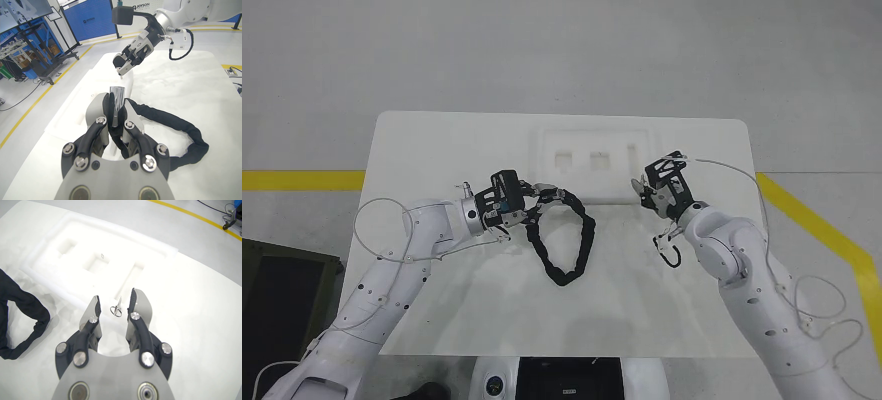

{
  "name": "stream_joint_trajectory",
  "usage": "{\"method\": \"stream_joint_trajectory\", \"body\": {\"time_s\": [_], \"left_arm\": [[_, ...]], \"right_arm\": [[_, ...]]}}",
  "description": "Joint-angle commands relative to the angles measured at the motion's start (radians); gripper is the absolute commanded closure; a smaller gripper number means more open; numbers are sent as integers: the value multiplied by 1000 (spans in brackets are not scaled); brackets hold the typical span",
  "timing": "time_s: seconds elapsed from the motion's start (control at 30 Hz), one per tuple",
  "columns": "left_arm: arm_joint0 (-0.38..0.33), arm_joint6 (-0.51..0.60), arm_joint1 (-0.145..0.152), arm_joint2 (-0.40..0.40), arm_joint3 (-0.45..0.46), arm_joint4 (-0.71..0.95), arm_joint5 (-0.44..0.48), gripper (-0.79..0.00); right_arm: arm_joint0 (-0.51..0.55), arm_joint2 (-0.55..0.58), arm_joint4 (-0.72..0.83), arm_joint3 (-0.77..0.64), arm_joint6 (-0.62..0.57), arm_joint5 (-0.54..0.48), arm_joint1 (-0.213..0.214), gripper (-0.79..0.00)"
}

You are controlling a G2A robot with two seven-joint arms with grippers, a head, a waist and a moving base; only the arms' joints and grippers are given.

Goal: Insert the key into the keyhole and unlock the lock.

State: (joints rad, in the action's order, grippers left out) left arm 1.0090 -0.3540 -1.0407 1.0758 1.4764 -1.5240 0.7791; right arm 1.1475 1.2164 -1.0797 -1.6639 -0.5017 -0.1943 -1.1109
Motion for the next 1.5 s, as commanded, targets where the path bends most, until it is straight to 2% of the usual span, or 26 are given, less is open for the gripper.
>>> {"method": "stream_joint_trajectory", "body": {"time_s": [0.0,0.17,0.23,0.47,0.9,1.07,1.3,1.47], "left_arm": [[0,0,0,0,0,0,0,0],[0,0,0,0,0,0,0,0],[0,0,0,0,0,0,0,0],[0,0,0,0,0,0,0,0],[0,0,0,0,0,0,0,0],[14,23,-2,-2,20,12,-19,0],[14,39,-4,-4,22,21,-16,0],[12,45,-5,-6,19,24,-13,0]], "right_arm": [[1,0,0,-1,0,3,-1,-188],[1,-5,4,4,-1,15,-5,-77],[1,-8,2,5,0,20,-6,0],[5,-8,-2,2,13,31,-10,0],[35,58,-12,-65,28,17,-4,0],[36,53,-111,-56,40,10,-1,0],[56,73,64,-61,97,44,-13,0],[73,104,120,-64,118,48,-14,0]]}}
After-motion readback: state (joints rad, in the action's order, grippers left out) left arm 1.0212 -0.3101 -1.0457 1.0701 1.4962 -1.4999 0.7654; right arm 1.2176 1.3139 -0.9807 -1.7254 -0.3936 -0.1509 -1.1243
